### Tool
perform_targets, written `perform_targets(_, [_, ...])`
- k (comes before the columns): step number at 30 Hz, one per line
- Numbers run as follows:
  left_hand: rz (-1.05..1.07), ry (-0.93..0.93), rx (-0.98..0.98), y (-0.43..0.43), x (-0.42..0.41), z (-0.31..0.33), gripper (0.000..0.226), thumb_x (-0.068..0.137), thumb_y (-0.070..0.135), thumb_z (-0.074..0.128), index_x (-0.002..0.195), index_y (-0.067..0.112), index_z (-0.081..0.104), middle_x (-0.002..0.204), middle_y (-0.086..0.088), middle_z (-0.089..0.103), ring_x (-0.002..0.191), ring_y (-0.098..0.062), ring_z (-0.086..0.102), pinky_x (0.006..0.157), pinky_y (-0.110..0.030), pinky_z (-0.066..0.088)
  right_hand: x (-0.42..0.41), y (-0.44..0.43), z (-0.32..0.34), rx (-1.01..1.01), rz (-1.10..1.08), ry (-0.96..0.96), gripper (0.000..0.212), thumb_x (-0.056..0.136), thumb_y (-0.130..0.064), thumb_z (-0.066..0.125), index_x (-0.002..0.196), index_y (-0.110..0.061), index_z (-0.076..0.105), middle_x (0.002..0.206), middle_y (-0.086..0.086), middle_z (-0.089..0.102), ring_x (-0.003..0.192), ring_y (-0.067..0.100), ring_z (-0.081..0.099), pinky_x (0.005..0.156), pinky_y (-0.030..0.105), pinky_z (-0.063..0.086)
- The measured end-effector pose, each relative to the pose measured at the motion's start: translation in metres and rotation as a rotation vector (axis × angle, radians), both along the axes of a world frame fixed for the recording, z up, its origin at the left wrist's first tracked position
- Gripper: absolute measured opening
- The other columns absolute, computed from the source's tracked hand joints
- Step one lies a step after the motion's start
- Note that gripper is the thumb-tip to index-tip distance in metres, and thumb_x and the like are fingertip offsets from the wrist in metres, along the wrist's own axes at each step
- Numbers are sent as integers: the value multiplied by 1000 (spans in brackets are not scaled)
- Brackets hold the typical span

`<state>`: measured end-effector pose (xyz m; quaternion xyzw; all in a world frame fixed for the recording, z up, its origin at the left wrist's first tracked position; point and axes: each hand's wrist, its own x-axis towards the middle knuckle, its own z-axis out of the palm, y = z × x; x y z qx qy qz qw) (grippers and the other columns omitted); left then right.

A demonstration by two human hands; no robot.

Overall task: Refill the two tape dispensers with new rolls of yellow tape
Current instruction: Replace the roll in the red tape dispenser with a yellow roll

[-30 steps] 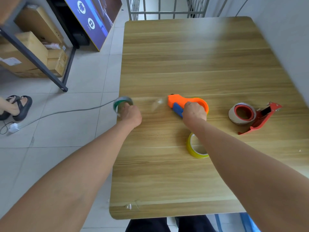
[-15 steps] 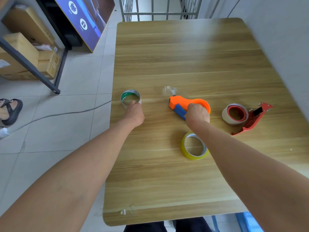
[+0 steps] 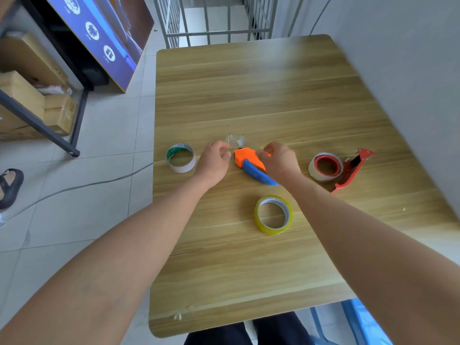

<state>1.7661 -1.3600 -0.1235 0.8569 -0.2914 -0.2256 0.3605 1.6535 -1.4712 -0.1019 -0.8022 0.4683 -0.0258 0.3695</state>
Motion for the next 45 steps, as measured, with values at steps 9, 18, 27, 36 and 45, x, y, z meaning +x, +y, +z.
perform_targets(9, [-26, 143, -292, -21, -41, 53, 26, 91, 13, 51, 114, 4, 59, 118, -12, 63, 108, -20, 58, 90, -19, 42, -31, 0, 49, 101, -219, -358, 40, 93, -38, 57, 114, -5, 62, 99, 1, 60, 92, 14, 53, 80, 24, 38])
perform_targets(18, [-187, 177, -309, -44, -86, 65, 25, 91, 8, 50, 113, 0, 59, 115, -21, 63, 95, -15, 54, 85, -19, 42, -96, -9, 54, 56, -396, -339, 36, 93, -37, 57, 109, -5, 64, 94, 3, 61, 92, 20, 56, 81, 27, 40])
perform_targets(27, [-329, 152, -218, -93, -141, 51, 25, 92, 7, 49, 112, -5, 59, 117, -21, 63, 96, -19, 55, 73, -4, 38, -157, -42, 51, 128, -483, -360, 46, 93, -46, 50, 113, -6, 63, 100, 4, 63, 100, 23, 60, 86, 31, 45])
perform_targets(36, [-421, 23, 86, -163, -172, 2, 23, 95, 13, 44, 107, 3, 60, 112, -19, 63, 106, -27, 57, 101, -38, 43, -200, -93, 42, 244, -396, -360, 58, 97, -49, 43, 128, -2, 53, 133, 16, 58, 121, 27, 55, 96, 35, 43])
perform_targets(45, [-511, -212, 373, -192, -175, -41, 41, 91, 15, 48, 132, 13, 48, 134, -10, 56, 122, -31, 52, 96, -32, 41, -214, -124, 8, 342, -339, -312, 63, 96, -52, 40, 128, 1, 54, 137, 17, 55, 127, 30, 50, 97, 32, 42])
